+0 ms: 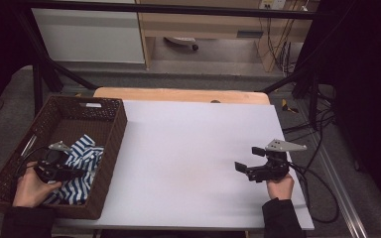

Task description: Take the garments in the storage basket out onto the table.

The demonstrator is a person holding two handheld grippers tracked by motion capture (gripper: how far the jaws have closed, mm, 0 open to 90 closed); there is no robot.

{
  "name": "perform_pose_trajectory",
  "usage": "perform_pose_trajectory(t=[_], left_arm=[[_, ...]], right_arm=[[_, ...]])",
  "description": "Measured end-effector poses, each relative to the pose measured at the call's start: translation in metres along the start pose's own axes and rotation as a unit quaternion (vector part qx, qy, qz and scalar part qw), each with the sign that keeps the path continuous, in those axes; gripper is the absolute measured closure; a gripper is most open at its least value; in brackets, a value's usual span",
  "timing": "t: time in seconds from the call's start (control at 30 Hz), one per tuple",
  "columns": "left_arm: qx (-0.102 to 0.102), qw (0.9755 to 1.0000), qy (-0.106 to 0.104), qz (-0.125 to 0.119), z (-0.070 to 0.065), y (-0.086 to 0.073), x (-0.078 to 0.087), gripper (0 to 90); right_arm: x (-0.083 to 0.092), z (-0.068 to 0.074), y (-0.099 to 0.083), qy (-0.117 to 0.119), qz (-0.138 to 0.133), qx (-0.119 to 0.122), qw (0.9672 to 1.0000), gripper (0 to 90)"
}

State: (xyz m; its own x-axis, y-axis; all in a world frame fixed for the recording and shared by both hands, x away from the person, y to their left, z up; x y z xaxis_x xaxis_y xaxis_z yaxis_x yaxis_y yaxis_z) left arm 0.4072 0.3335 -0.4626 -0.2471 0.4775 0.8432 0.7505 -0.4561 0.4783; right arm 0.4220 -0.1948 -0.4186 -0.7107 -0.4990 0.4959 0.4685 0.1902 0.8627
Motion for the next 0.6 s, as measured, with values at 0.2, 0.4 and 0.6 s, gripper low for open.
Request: perform_pose_trajectory(t=[0.2, 0.4, 0.6], left_arm=[[0.014, 0.9998, -0.010, -0.006, 0.001, 0.001, 0.001, 79.0], [0.019, 0.9996, -0.011, -0.018, 0.000, 0.007, 0.007, 81.1], [0.018, 0.9984, -0.012, -0.052, -0.003, 0.014, 0.015, 81.2]], right_arm=[[0.000, 0.000, 0.000, 0.000, 0.000, 0.000, 1.0000, 4.0], [0.000, 0.000, 0.000, 0.000, 0.000, 0.000, 1.0000, 4.0], [0.000, 0.000, 0.000, 0.000, 0.000, 0.000, 1.0000, 4.0]])
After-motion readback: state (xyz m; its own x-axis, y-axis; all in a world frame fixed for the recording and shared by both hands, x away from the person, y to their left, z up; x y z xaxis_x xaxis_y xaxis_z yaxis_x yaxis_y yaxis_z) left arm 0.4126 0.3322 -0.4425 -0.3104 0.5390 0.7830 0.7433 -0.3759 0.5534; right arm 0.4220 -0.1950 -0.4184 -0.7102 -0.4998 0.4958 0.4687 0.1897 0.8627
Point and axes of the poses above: each handheld gripper's, and its own axes: x roughly backward along the jaws, y roughly out of its top, z roughly to its left, the point moved 9 cm from there along -x, roughly forward along the jaws, and after that the axes turned 12 degrees about -y, right-handed, at the moved point
